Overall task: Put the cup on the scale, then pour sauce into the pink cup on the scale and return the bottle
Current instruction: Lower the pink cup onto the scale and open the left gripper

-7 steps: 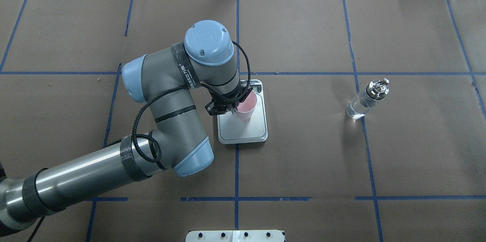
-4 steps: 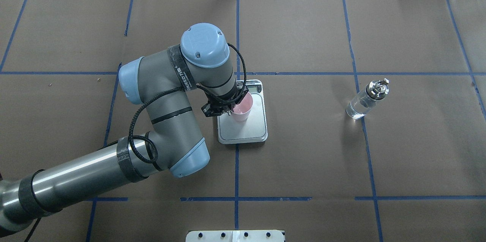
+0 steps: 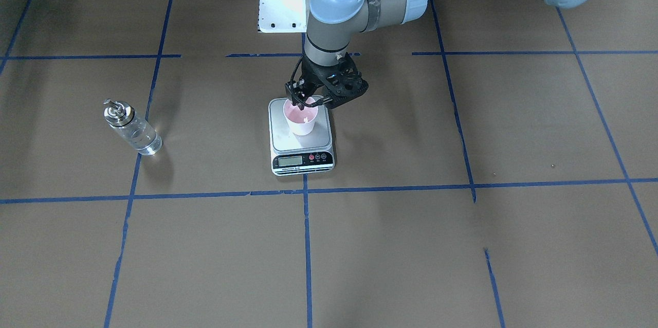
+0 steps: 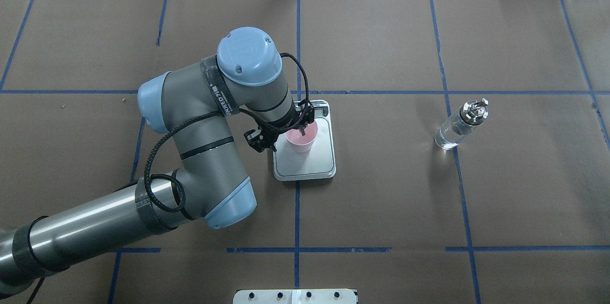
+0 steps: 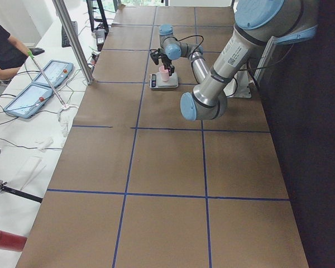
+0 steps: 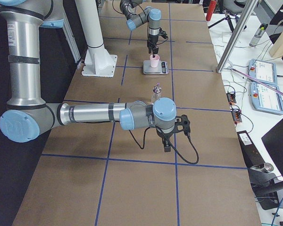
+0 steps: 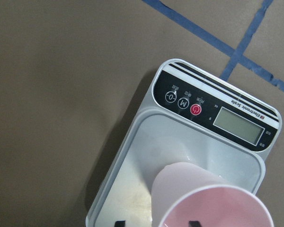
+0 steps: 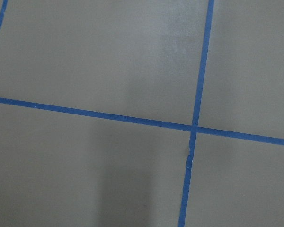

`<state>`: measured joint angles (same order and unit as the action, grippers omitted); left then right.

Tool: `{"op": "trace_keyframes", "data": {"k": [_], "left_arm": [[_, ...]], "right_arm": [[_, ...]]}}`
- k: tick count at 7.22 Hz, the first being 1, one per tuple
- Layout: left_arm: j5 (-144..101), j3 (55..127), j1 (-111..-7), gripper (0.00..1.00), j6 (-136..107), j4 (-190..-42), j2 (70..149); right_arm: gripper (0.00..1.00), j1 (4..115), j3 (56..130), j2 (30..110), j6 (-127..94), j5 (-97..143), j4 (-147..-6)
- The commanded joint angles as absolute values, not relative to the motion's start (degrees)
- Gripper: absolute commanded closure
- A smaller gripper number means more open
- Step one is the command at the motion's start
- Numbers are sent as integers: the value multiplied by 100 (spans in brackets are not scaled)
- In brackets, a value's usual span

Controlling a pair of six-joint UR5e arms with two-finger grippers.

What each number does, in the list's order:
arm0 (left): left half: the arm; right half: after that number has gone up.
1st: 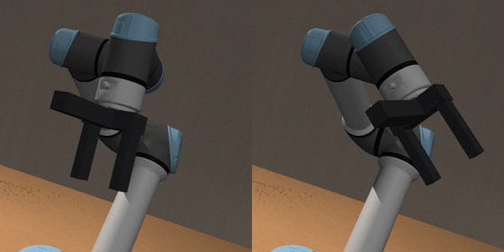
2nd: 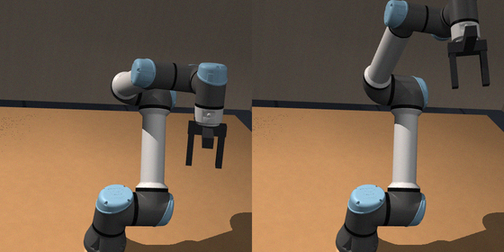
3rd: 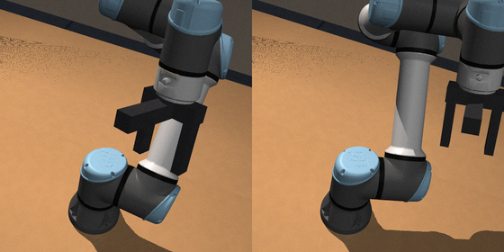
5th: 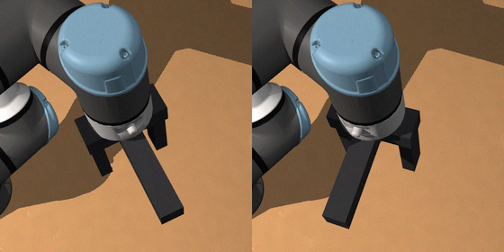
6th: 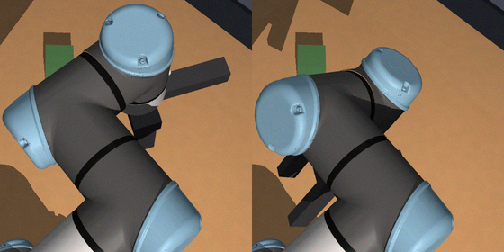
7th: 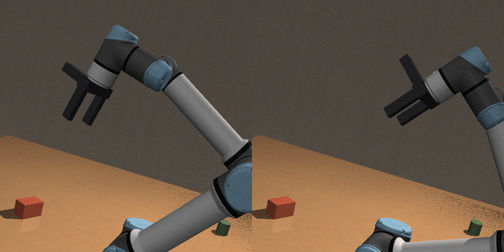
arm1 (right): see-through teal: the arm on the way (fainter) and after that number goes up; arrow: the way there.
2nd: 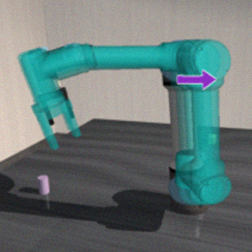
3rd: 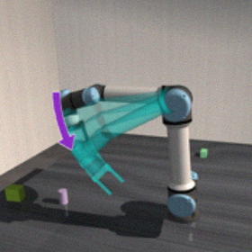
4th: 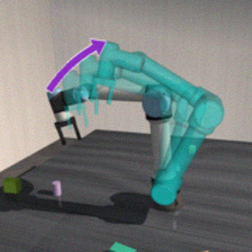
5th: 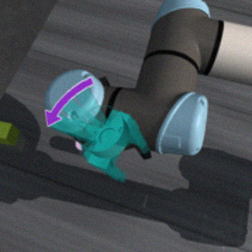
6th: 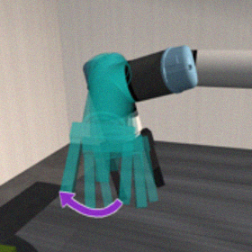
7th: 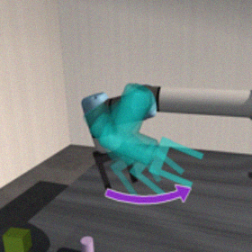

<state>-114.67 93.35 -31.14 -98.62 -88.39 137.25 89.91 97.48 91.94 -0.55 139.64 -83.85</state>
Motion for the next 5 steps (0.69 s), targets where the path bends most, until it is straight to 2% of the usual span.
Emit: {"op": "trace_keyframes", "data": {"k": [1, 2, 5], "left_arm": [[-11470, 10085, -3190, 0, -9372, -8073, 13658], [-11470, 10420, -3321, 0, -9186, -7738, 13650], [-11505, 11352, -3576, 0, -8713, -7559, 13063]], "right_arm": [[0, 8991, 9965, 9202, -218, 13957, -8419], [0, 8974, 10297, 9280, -620, 13966, -8463], [0, 8029, 12746, 9895, -2767, 13931, -9009]]}}
